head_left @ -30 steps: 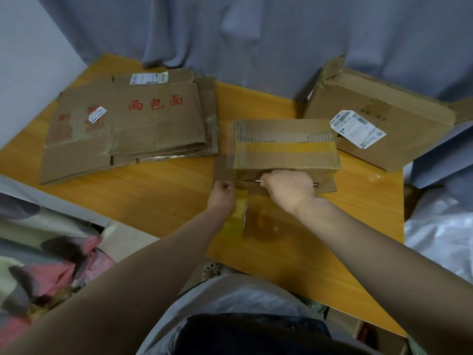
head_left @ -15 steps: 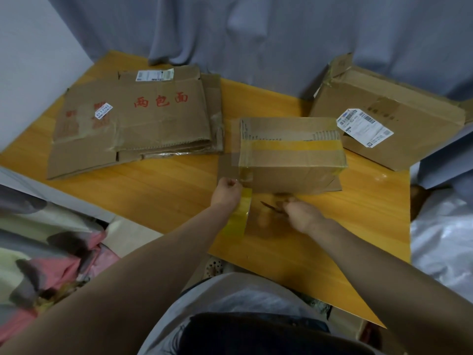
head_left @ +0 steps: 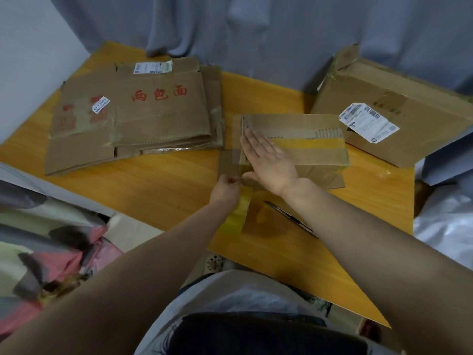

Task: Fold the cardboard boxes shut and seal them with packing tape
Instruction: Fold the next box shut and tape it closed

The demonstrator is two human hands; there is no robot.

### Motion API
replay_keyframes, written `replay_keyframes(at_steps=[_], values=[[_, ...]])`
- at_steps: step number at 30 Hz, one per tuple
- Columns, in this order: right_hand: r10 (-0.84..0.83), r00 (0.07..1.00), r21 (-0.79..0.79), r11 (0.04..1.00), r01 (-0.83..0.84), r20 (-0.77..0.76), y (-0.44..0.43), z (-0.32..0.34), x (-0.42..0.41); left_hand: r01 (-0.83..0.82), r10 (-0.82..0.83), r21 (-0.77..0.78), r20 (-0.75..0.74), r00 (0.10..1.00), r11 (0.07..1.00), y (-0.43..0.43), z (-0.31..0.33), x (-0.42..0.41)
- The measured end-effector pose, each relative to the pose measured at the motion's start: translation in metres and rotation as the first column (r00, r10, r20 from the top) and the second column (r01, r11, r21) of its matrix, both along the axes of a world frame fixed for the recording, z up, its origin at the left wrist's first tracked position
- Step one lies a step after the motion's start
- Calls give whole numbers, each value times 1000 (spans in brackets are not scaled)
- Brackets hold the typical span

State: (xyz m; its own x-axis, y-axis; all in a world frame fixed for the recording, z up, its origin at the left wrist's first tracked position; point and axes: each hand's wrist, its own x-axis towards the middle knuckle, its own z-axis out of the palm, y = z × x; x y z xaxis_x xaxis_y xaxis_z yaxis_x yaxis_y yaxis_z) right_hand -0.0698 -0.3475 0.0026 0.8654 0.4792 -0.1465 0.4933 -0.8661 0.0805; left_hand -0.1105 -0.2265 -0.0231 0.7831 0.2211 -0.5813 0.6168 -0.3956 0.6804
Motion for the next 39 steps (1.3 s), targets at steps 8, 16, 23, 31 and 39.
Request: replay_keyframes(at_steps=[8,16,23,31,39], values=[[29,996,-64,998,-23,90,3,-7,-2,151,-144,128,-63,988,980,0,0,1],[24,994,-61,998,-17,108,5,-9,-4,134,-124,89,-102,987,987,13,3,-6],[-13,996,22,1000,11,85,5,-2,-7,92,-87,53,-101,991,994,29,6,-13],[-10,1000,19,1000,10,-9,0,4,-4,25,-27,-27,-65,998,999,36,8,-18],[-53,998,120,992,47,46,5,-2,-9,8,-10,-42,-46,999,999,40,12,-24]])
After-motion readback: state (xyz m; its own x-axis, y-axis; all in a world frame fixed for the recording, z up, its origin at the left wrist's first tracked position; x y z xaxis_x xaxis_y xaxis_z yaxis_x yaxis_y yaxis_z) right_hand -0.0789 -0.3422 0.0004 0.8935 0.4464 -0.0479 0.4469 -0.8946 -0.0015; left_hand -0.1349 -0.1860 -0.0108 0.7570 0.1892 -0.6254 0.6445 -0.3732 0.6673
